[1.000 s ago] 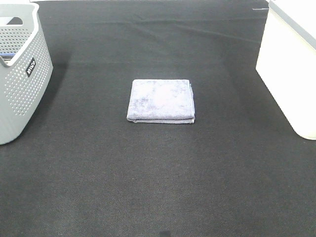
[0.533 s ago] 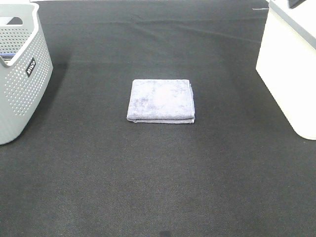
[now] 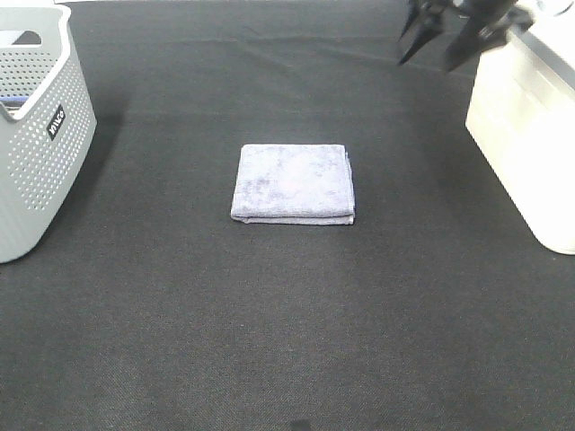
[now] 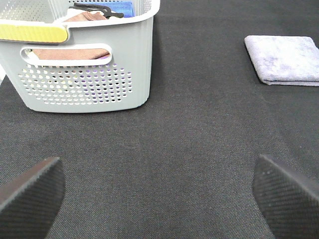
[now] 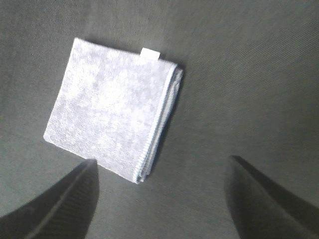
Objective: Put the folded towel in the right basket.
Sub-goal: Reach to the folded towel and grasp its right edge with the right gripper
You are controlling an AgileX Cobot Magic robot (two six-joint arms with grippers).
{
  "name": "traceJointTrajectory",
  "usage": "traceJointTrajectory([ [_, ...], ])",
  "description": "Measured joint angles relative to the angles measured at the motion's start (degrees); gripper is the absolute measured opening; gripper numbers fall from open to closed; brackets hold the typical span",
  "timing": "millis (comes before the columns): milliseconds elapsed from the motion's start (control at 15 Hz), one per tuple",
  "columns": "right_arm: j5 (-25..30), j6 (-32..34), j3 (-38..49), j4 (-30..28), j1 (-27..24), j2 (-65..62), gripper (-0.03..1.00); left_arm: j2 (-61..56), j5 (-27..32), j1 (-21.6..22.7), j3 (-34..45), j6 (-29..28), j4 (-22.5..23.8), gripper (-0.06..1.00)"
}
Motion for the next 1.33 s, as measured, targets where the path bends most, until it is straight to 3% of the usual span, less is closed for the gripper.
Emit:
traceJointTrajectory([
  [200, 4.47, 1.55, -5.79, 4.13, 0.0, 9.4, 0.67, 0.0, 0.0, 0.0, 0.0, 0.0, 0.0, 0.97],
  [467, 5.56, 2.41, -13.12, 10.03, 0.0, 20.4, 0.67, 0.0, 0.0, 0.0, 0.0, 0.0, 0.0, 0.97],
  [1200, 5.67, 0.8, -17.3, 11.63, 2.75, 30.14, 0.67, 0.0, 0.0, 0.0, 0.0, 0.0, 0.0, 0.97],
  [1333, 5.67, 0.8, -17.3, 11.69, 3.72, 30.48, 0.59, 0.0, 0.0, 0.0, 0.0, 0.0, 0.0, 0.97],
])
